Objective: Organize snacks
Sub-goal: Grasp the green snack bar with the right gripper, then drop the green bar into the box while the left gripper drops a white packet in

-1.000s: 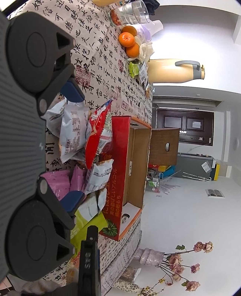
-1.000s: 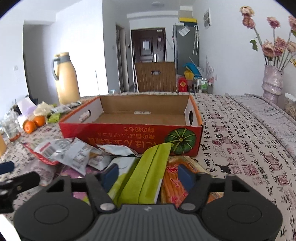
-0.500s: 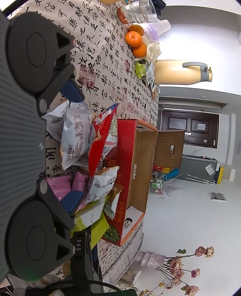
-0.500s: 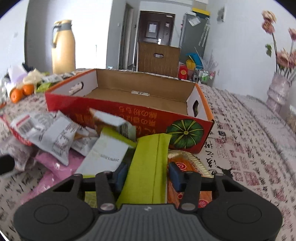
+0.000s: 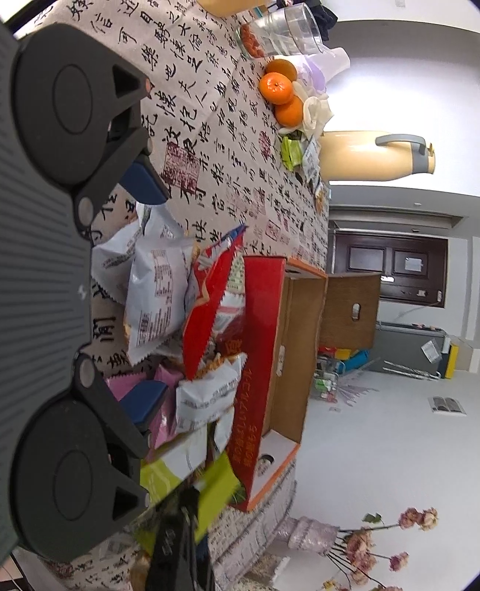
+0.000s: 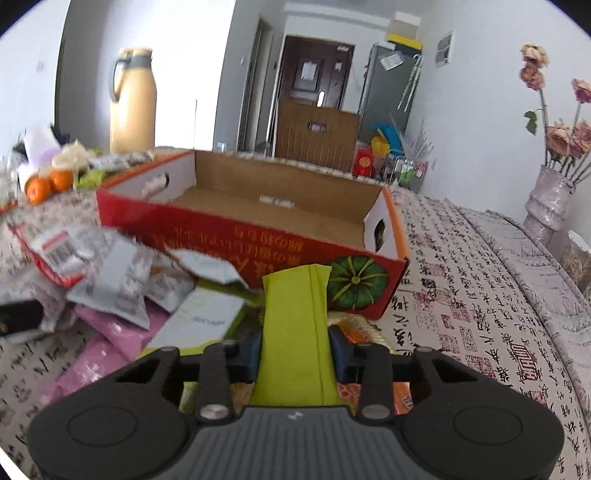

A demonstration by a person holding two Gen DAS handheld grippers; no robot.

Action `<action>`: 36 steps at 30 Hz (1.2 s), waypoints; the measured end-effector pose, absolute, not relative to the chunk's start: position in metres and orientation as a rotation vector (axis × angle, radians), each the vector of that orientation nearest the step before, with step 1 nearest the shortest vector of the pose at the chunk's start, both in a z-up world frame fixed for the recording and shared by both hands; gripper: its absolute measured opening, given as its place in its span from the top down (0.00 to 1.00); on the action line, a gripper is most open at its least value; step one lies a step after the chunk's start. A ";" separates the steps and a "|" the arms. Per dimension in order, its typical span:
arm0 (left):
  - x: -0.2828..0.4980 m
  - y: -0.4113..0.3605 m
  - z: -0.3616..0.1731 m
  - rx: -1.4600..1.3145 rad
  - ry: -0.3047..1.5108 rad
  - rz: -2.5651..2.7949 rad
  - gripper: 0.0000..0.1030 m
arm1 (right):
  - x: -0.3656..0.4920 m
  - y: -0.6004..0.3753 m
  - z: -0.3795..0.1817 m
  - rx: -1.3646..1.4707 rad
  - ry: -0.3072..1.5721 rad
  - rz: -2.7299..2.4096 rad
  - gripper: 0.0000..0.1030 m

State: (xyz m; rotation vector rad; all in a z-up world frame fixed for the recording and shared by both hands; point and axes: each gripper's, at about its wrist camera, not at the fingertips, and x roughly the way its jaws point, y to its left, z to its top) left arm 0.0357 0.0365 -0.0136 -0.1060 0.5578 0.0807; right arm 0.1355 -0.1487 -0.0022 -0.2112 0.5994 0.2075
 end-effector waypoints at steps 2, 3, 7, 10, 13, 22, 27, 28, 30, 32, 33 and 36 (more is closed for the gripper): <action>0.038 0.036 -0.013 -0.089 0.564 0.086 0.00 | 0.130 -0.152 0.003 -0.182 0.572 0.206 0.65; 0.039 0.035 -0.013 -0.074 0.565 0.089 0.00 | 0.127 -0.153 0.005 -0.170 0.559 0.205 0.65; 0.045 0.028 -0.012 -0.008 0.563 0.092 0.00 | 0.118 -0.159 0.011 -0.114 0.520 0.200 0.65; 0.050 0.021 -0.013 0.025 0.564 0.095 0.03 | 0.113 -0.163 0.011 -0.073 0.507 0.199 0.65; 0.057 0.018 -0.017 0.039 0.580 0.101 0.13 | 0.112 -0.167 0.010 -0.038 0.510 0.199 0.65; 0.057 0.028 -0.021 -0.038 0.614 0.090 0.42 | 0.104 -0.170 0.002 0.003 0.528 0.215 0.65; 0.053 0.034 -0.024 -0.066 0.619 0.074 0.62 | 0.099 -0.172 0.000 0.017 0.533 0.217 0.65; 0.052 0.035 -0.023 -0.073 0.617 0.068 0.64 | 0.098 -0.172 -0.001 0.020 0.534 0.217 0.65; 0.050 0.037 -0.021 -0.086 0.612 0.058 0.67 | 0.096 -0.173 -0.001 0.023 0.533 0.217 0.65; 0.046 0.036 -0.019 -0.090 0.605 0.054 0.69 | 0.094 -0.173 0.000 0.027 0.529 0.217 0.65; 0.044 0.035 -0.018 -0.088 0.599 0.050 0.72 | 0.093 -0.173 0.000 0.028 0.528 0.216 0.65; 0.035 0.033 -0.013 -0.085 0.578 0.028 0.74 | 0.090 -0.175 0.002 0.034 0.522 0.212 0.65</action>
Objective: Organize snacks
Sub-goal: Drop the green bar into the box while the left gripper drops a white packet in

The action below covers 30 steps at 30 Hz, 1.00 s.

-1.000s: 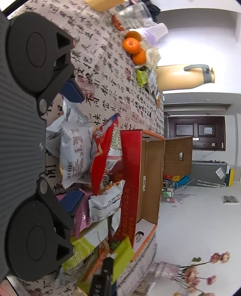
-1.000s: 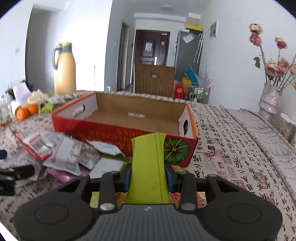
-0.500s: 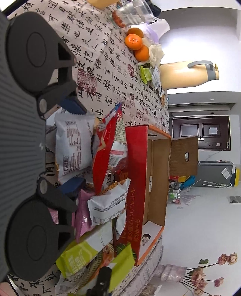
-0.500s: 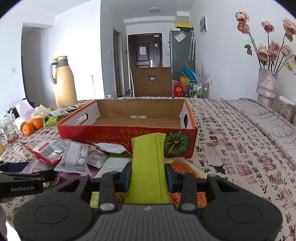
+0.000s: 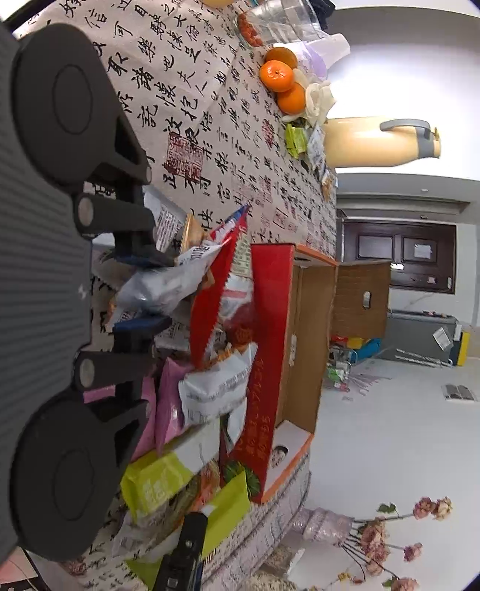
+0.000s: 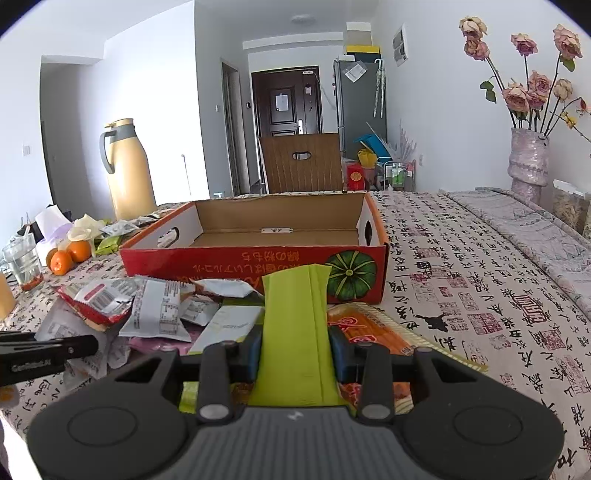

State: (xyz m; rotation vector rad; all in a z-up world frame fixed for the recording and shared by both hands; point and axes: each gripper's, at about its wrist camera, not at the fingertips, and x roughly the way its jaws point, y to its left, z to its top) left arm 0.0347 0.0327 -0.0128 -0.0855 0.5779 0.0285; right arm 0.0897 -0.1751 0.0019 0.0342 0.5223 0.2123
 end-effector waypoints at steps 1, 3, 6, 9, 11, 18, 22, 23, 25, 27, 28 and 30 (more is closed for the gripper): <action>0.032 0.032 -0.011 -0.082 0.570 0.025 0.75 | 0.089 -0.176 0.002 0.036 0.521 0.211 0.65; 0.026 0.030 -0.008 -0.079 0.555 0.017 0.77 | 0.087 -0.177 0.003 0.040 0.517 0.209 0.65; 0.016 0.027 -0.001 -0.075 0.529 -0.009 0.81 | 0.083 -0.178 0.005 0.045 0.510 0.210 0.65; 0.005 0.023 0.005 -0.066 0.505 -0.039 0.82 | 0.080 -0.180 0.007 0.049 0.500 0.211 0.65; 0.000 0.020 0.010 -0.064 0.489 -0.052 0.83 | 0.077 -0.181 0.009 0.052 0.494 0.210 0.65; -0.005 0.007 0.037 -0.046 0.410 -0.096 0.83 | 0.078 -0.185 0.021 0.062 0.466 0.208 0.65; 0.004 0.001 0.055 -0.039 0.359 -0.114 0.83 | 0.088 -0.184 0.032 0.068 0.440 0.205 0.65; 0.008 -0.001 0.059 -0.038 0.350 -0.118 0.83 | 0.092 -0.184 0.035 0.069 0.434 0.204 0.65; 0.018 -0.003 0.067 -0.034 0.335 -0.122 0.83 | 0.101 -0.184 0.041 0.072 0.425 0.203 0.65; 0.028 -0.006 0.074 -0.028 0.321 -0.128 0.83 | 0.111 -0.182 0.047 0.073 0.415 0.200 0.65; 0.035 -0.007 0.077 -0.023 0.314 -0.130 0.83 | 0.117 -0.181 0.050 0.072 0.410 0.199 0.65; 0.048 -0.009 0.083 -0.015 0.304 -0.127 0.83 | 0.132 -0.179 0.055 0.071 0.404 0.195 0.65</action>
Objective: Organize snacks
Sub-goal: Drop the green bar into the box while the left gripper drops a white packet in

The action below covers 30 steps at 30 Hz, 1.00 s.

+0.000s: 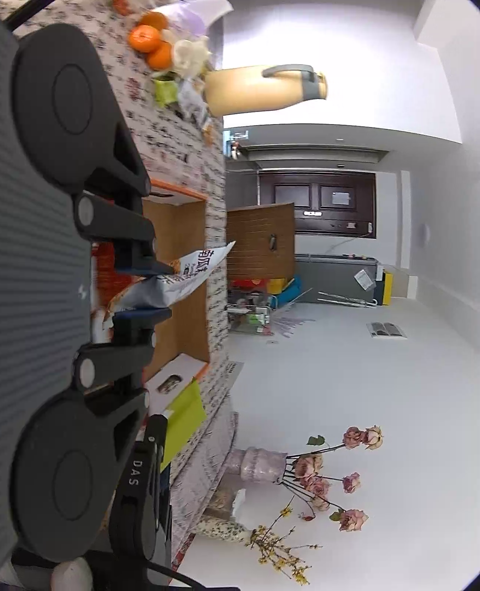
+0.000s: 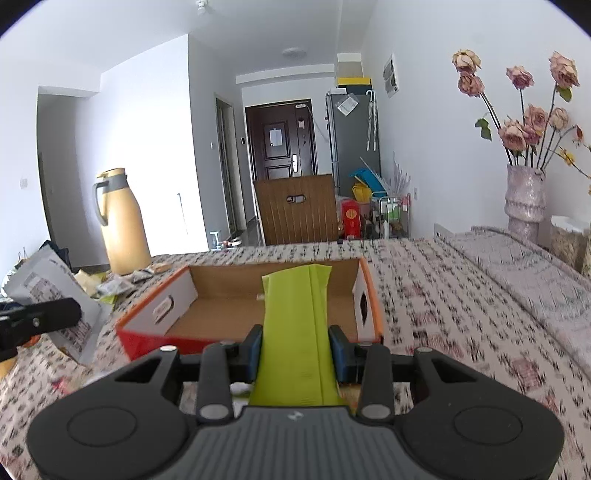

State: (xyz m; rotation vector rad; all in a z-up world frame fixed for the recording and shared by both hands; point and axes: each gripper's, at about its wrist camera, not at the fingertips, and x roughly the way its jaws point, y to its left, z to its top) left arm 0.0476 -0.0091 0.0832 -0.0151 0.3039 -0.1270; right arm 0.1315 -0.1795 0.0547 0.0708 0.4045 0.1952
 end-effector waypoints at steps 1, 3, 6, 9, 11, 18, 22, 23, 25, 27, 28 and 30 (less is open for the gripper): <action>0.055 -0.010 0.087 -0.011 0.300 -0.125 0.83 | 0.139 -0.178 0.058 0.073 0.403 0.193 0.65; 0.070 -0.012 0.095 0.005 0.284 -0.122 0.83 | 0.155 -0.177 0.064 0.076 0.399 0.190 0.65; 0.091 -0.013 0.106 0.026 0.270 -0.106 0.83 | 0.179 -0.173 0.074 0.075 0.392 0.183 0.65; 0.117 -0.013 0.115 0.036 0.274 -0.090 0.83 | 0.203 -0.169 0.082 0.074 0.397 0.180 0.65; 0.134 -0.012 0.117 0.042 0.286 -0.077 0.83 | 0.222 -0.166 0.086 0.072 0.411 0.174 0.65; 0.207 -0.004 0.102 0.054 0.440 -0.018 0.83 | 0.284 -0.151 0.074 0.039 0.520 0.141 0.65; 0.242 -0.002 0.075 0.083 0.568 0.030 0.83 | 0.316 -0.140 0.046 -0.012 0.650 0.132 0.65; 0.248 -0.001 0.067 0.086 0.598 0.038 0.83 | 0.322 -0.138 0.039 -0.015 0.680 0.132 0.65; 0.259 0.001 0.053 0.089 0.654 0.045 0.83 | 0.333 -0.135 0.026 -0.024 0.727 0.122 0.65; 0.266 0.001 0.042 0.092 0.692 0.057 0.83 | 0.339 -0.132 0.017 -0.035 0.757 0.105 0.65; 0.268 0.001 0.038 0.092 0.705 0.061 0.83 | 0.340 -0.132 0.014 -0.036 0.770 0.101 0.65; 0.270 0.004 0.032 0.085 0.724 0.062 0.83 | 0.342 -0.131 0.008 -0.039 0.789 0.096 0.65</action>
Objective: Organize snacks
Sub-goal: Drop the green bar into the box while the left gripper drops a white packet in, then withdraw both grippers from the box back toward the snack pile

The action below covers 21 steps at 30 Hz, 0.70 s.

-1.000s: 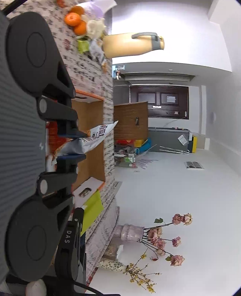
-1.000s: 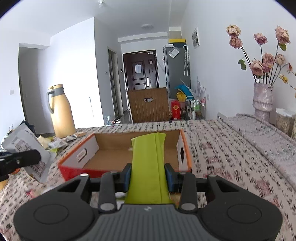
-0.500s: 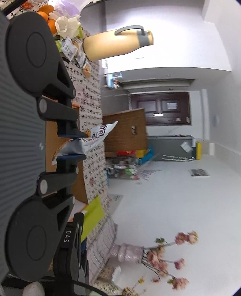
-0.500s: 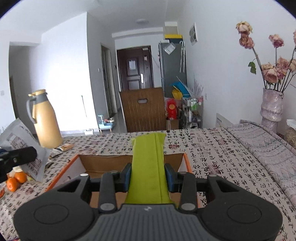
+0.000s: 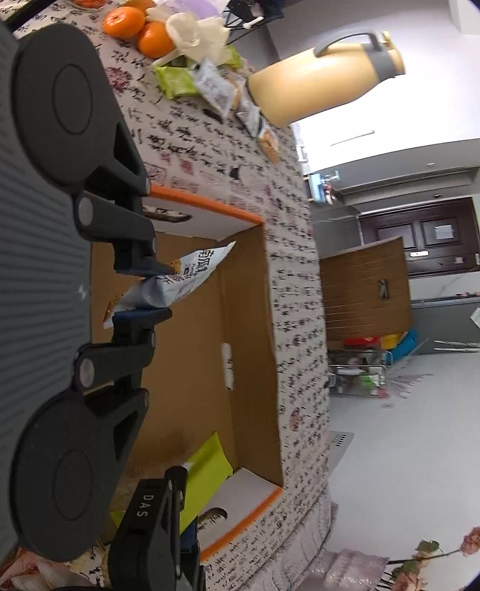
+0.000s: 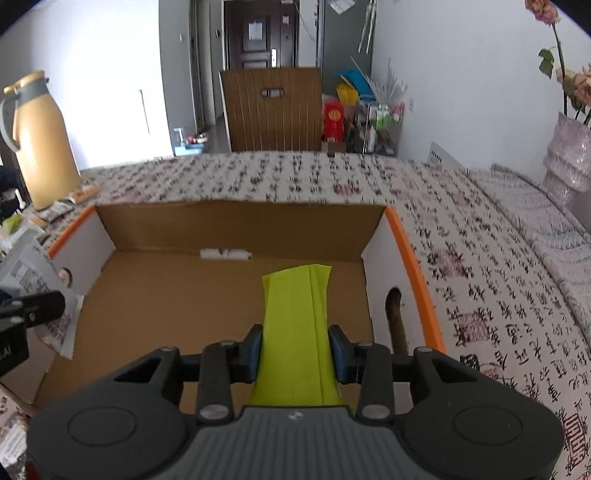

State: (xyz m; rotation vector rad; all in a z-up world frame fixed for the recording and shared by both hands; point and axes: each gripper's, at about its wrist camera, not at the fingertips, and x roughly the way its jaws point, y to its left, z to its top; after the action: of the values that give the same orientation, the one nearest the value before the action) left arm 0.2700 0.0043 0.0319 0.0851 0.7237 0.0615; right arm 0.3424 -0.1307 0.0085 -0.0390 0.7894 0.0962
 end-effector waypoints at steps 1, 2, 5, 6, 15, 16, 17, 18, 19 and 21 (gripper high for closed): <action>0.270 0.006 0.031 0.081 0.729 0.058 0.83 | 0.343 -0.130 0.007 -0.043 0.795 0.096 0.65; 0.270 0.006 0.029 0.075 0.732 0.060 0.83 | 0.342 -0.131 0.005 -0.044 0.801 0.096 0.64; 0.268 0.007 0.032 0.060 0.719 0.054 0.72 | 0.341 -0.133 0.006 -0.039 0.802 0.105 0.62; 0.266 0.007 0.034 0.057 0.713 0.057 0.58 | 0.340 -0.134 0.007 -0.036 0.794 0.108 0.59; 0.244 0.013 0.057 0.040 0.585 0.095 0.00 | 0.327 -0.149 0.020 0.006 0.758 0.128 0.07; 0.242 0.014 0.059 0.033 0.581 0.088 0.00 | 0.324 -0.151 0.022 0.013 0.748 0.132 0.03; 0.240 0.016 0.060 0.024 0.577 0.085 0.00 | 0.321 -0.153 0.024 0.023 0.738 0.140 0.00; 0.238 0.017 0.061 0.015 0.571 0.086 0.00 | 0.319 -0.155 0.026 0.031 0.732 0.144 0.00; 0.236 0.019 0.062 0.009 0.567 0.089 0.00 | 0.317 -0.157 0.027 0.039 0.728 0.144 0.00; 0.229 0.021 0.065 -0.009 0.554 0.090 0.00 | 0.310 -0.160 0.031 0.041 0.716 0.146 0.00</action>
State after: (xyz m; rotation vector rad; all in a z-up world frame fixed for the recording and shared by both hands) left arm 0.2290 0.0214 0.0650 -0.0088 0.5537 0.0898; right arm 0.3103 -0.1601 0.0306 0.0415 0.7162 0.1458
